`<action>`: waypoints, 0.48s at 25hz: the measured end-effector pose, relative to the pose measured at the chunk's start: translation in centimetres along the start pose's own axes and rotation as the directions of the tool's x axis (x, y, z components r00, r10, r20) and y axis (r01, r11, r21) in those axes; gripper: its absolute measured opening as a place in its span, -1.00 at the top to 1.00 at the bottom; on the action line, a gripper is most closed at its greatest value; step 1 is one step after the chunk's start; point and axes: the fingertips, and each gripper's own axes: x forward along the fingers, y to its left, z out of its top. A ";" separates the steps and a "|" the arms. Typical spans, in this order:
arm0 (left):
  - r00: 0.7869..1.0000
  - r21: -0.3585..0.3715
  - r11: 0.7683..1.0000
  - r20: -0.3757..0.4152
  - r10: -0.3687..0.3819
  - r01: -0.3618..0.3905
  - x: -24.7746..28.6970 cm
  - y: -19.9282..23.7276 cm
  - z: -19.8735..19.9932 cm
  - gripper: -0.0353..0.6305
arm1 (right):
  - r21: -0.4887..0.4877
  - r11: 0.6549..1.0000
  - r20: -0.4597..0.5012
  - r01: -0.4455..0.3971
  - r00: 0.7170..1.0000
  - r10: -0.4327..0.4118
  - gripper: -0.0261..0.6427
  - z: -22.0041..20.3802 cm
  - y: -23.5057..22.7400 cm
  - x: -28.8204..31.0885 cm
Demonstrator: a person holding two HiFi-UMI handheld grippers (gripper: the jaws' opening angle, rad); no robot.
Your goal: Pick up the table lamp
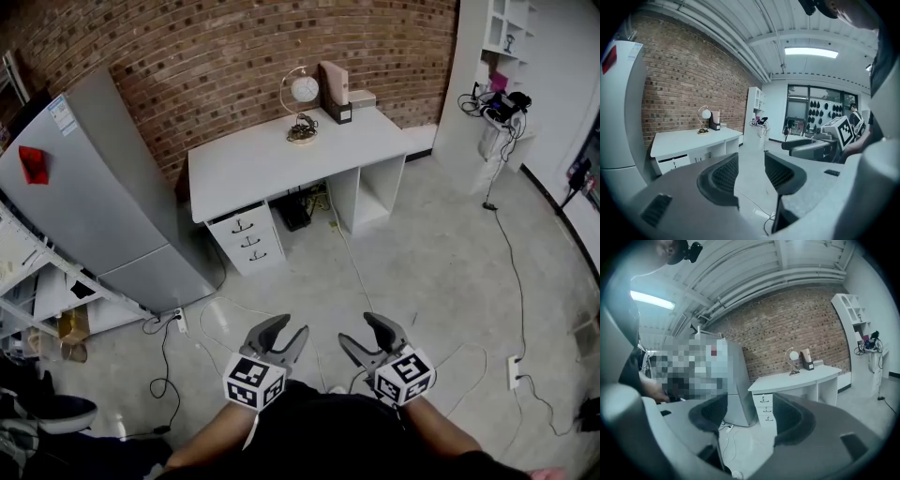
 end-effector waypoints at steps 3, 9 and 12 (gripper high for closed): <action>1.000 0.011 1.000 0.017 -0.018 0.018 0.6 -0.4 0.5 0.30 | 0.003 1.000 0.009 0.015 1.000 -0.015 -0.14 0.2 -0.5 -0.2; 0.999 0.025 0.999 0.029 0.023 -0.024 0.6 0.3 0.5 0.02 | 0.009 1.000 0.035 0.004 0.999 -0.004 -0.37 0.8 -0.5 -0.2; 0.998 0.016 0.999 0.043 0.039 -0.040 0.5 0.9 0.8 -0.06 | 0.019 1.000 0.039 -0.002 0.999 0.001 -0.57 1.2 -0.6 0.0</action>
